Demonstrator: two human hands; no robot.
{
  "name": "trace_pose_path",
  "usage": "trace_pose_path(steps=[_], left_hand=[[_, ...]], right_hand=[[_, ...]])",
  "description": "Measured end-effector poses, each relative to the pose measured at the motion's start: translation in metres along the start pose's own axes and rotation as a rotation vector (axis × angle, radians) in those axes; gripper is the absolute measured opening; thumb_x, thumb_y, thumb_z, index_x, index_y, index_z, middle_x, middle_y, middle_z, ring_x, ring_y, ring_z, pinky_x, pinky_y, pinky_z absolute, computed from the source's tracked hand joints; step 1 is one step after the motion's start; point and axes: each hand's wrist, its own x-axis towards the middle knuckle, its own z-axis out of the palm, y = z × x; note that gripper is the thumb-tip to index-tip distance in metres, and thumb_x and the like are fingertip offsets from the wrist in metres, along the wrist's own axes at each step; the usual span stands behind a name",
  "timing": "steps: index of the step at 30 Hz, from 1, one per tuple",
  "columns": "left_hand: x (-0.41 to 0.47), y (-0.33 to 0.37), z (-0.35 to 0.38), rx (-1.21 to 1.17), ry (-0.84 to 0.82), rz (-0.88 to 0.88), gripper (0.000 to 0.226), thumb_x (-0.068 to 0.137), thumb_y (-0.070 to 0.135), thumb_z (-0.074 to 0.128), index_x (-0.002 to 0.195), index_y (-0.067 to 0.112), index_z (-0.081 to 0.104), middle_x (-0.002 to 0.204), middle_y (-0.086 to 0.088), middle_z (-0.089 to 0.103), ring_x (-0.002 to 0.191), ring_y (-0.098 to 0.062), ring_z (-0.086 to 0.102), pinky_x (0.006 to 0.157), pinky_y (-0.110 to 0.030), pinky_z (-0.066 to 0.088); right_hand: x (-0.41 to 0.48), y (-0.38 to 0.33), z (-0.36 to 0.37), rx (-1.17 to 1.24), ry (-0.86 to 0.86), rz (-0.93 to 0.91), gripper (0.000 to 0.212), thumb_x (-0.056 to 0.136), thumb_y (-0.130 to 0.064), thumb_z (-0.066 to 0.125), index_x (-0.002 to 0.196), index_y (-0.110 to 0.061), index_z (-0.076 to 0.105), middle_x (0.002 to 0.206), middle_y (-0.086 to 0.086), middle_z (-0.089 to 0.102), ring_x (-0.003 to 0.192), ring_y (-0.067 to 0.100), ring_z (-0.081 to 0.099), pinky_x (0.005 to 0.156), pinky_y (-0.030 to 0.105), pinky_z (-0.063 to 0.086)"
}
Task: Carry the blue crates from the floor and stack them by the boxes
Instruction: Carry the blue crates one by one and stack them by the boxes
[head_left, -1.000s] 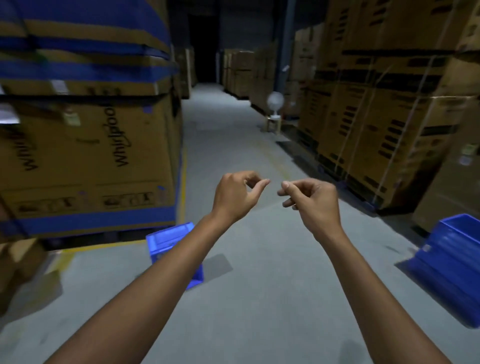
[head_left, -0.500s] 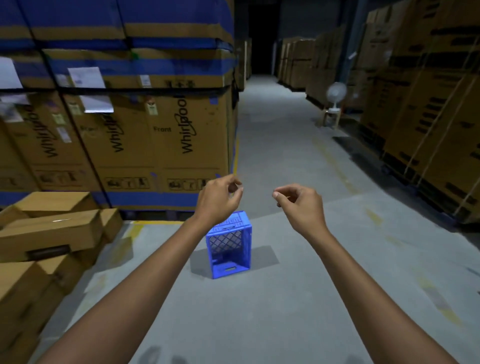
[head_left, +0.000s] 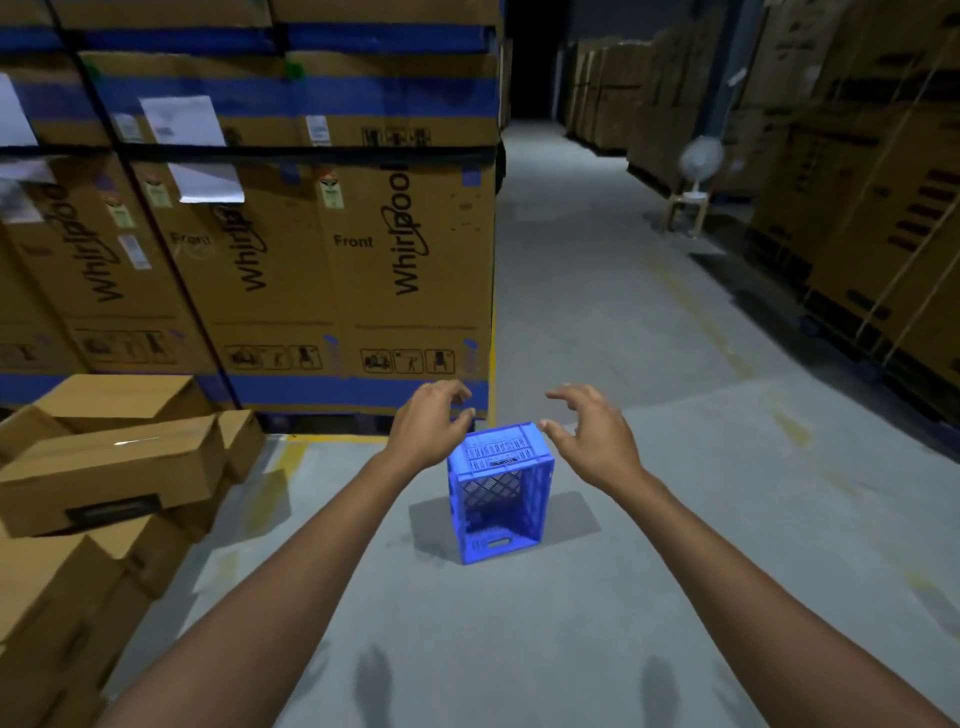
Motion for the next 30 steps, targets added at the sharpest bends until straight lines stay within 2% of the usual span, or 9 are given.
trace_pose_path(steps=[4,10,14,19,26,30], left_hand=[[0.035,-0.013,0.031,0.018,-0.035,0.032,0.023,0.091,0.028,0.059,0.112,0.018,0.063,0.109,0.001,0.065,0.106,-0.019,0.056,0.081,-0.036,0.049],[0.091,-0.038,0.099,0.053,-0.154,0.011,0.03,0.091,0.031,0.06,0.118,0.018,0.06,0.115,0.001,0.06,0.111,-0.021,0.052,0.086,-0.038,0.049],[0.129,-0.057,0.145,0.106,-0.232,-0.062,0.035,0.091,0.031,0.059,0.123,0.018,0.056,0.122,-0.003,0.056,0.118,-0.025,0.048,0.088,-0.04,0.047],[0.176,-0.087,0.204,0.128,-0.324,-0.124,0.039,0.091,0.028,0.059,0.127,0.017,0.051,0.129,-0.002,0.052,0.125,-0.023,0.043,0.095,-0.04,0.046],[0.218,-0.154,0.295,0.14,-0.394,-0.174,0.046,0.092,0.027,0.059,0.134,0.013,0.046,0.132,-0.007,0.049,0.126,-0.025,0.042,0.093,-0.041,0.045],[0.236,-0.222,0.379,0.132,-0.455,-0.139,0.051,0.091,0.03,0.06,0.136,0.012,0.044,0.136,-0.007,0.046,0.129,-0.027,0.041,0.095,-0.044,0.046]], right_hand=[[0.028,0.022,0.027,-0.065,-0.054,0.011,0.049,0.087,-0.032,0.068,0.134,-0.022,0.055,0.135,0.003,0.054,0.125,0.025,0.048,0.101,0.037,0.042],[0.08,0.086,0.075,-0.109,-0.147,0.023,0.059,0.087,-0.033,0.066,0.14,-0.018,0.046,0.137,0.005,0.051,0.127,0.028,0.045,0.1,0.041,0.045],[0.126,0.136,0.11,-0.085,-0.239,0.066,0.061,0.086,-0.031,0.067,0.141,-0.014,0.044,0.139,0.008,0.049,0.127,0.031,0.043,0.1,0.042,0.045],[0.171,0.201,0.16,-0.099,-0.335,0.112,0.068,0.086,-0.032,0.066,0.145,-0.017,0.037,0.144,0.006,0.044,0.128,0.031,0.042,0.102,0.042,0.044],[0.208,0.266,0.255,-0.156,-0.476,0.166,0.08,0.086,-0.035,0.065,0.152,-0.017,0.024,0.154,0.005,0.033,0.136,0.029,0.033,0.105,0.044,0.042],[0.224,0.308,0.341,-0.211,-0.517,0.151,0.084,0.087,-0.037,0.065,0.154,-0.018,0.019,0.159,0.004,0.025,0.142,0.027,0.025,0.107,0.046,0.04]])
